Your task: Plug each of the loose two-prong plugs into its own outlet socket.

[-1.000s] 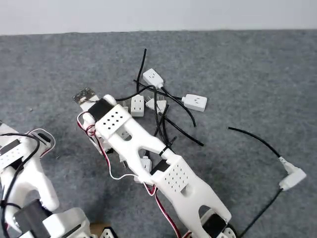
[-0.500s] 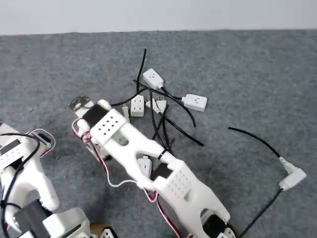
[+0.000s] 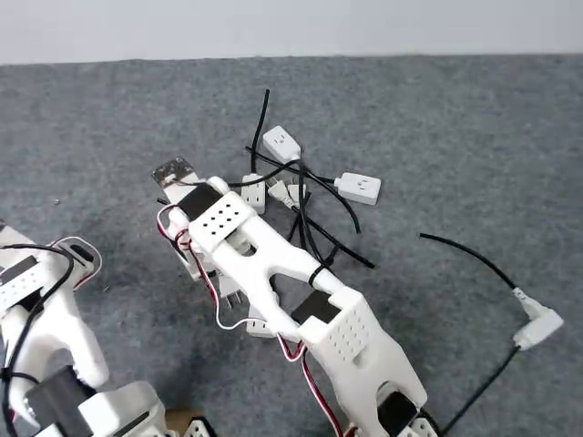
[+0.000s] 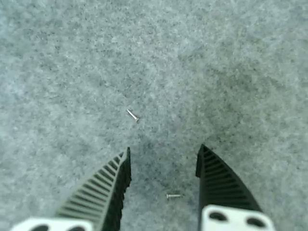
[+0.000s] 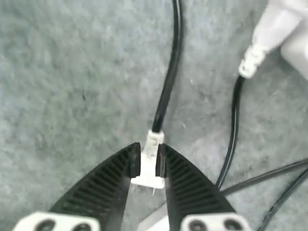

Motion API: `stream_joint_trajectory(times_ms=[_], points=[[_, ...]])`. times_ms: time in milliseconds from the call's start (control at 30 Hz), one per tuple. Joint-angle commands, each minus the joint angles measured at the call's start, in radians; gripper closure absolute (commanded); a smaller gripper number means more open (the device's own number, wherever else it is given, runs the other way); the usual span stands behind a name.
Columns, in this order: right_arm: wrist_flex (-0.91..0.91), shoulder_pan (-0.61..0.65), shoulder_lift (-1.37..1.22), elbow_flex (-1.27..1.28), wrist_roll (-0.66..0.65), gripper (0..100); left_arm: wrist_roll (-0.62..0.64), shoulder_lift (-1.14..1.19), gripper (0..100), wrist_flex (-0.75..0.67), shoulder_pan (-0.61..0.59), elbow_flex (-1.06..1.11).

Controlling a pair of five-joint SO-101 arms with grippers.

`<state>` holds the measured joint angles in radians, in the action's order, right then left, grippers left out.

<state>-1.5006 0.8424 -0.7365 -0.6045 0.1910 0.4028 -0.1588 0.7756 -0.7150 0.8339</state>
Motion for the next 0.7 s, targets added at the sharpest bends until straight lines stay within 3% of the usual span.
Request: stream_joint_trajectory(times_ms=[0, 400, 533, 667], points=[[0.031, -0.015, 0.008, -0.009, 0.012, 89.5, -0.011, -0.003, 79, -0.021, 0.011, -0.013], [0.054, -0.025, -0.076, -0.009, 0.017, 89.8, -0.012, -0.003, 79, -0.021, 0.011, -0.012], [0.047, -0.031, -0.081, -0.009, 0.052, 98.8, -0.012, -0.003, 79, -0.021, 0.011, -0.012], [0.045, -0.048, -0.074, -0.009, 0.055, 99.2, -0.012, -0.003, 79, -0.021, 0.011, -0.012]])
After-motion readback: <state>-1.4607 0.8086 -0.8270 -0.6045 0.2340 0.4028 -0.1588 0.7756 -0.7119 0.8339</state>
